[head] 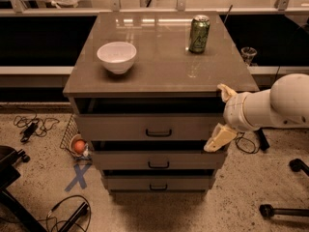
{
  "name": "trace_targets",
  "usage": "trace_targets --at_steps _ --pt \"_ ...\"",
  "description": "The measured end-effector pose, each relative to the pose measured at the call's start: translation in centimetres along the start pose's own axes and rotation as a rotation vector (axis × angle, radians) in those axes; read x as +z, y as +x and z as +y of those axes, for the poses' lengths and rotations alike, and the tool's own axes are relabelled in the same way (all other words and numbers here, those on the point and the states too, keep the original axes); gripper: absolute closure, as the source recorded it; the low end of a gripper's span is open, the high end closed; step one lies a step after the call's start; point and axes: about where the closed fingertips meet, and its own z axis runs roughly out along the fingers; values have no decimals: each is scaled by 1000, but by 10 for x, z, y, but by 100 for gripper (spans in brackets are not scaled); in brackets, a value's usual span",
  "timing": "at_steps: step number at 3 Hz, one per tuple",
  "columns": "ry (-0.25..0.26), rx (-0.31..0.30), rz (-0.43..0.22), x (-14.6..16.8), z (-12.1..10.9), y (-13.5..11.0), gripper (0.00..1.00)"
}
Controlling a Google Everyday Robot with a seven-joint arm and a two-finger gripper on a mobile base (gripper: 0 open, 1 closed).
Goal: Open top drawer
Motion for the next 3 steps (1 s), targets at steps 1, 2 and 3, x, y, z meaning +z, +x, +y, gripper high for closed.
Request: trace_targets --at_steps 1,2,3 --pt "7 -24 0 -1 -9 -13 15" --pt "56 -39 32 -25 -46 -35 38" --pt "148 -76 81 -71 -105 -74 61"
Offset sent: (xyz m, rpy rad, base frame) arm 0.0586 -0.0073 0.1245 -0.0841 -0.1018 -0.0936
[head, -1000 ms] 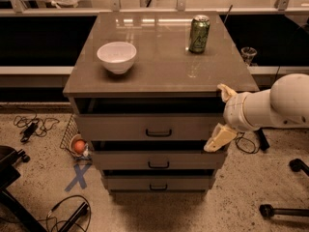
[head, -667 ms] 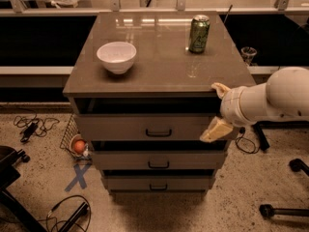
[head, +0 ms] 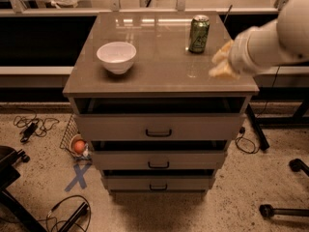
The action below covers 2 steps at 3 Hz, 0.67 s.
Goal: Open top drawer
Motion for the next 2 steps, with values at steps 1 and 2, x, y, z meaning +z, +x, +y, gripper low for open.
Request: trace_targets --at_steps 1,2 --pt "35 -14 -10 -8 -18 -15 52" --pt "-2 24 -21 4 14 -7 29"
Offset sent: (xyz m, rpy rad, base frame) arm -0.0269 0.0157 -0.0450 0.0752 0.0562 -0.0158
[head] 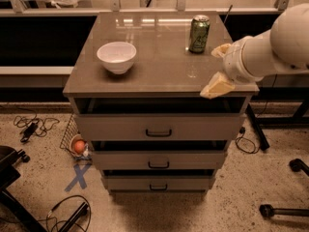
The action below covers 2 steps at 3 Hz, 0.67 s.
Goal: Open top drawer
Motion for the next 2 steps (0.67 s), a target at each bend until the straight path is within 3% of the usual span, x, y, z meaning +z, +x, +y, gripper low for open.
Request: trace_targets --at_steps 1,2 --pt "-64 111 -20 -2 79 7 1" --pt "-122 184 -3 -7 144 22 0"
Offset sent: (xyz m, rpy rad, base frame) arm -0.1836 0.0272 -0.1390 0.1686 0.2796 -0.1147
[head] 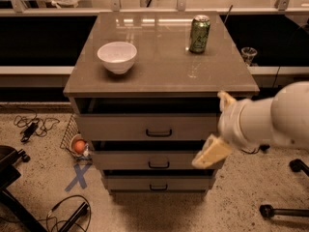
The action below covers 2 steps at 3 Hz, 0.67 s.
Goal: Open top drawer
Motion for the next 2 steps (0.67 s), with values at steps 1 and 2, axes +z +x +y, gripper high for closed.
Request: trace_targets --at_steps 1,2 --pt "-67 32 4 28 49 15 0" --pt "-93 10 -11 70 60 19 0"
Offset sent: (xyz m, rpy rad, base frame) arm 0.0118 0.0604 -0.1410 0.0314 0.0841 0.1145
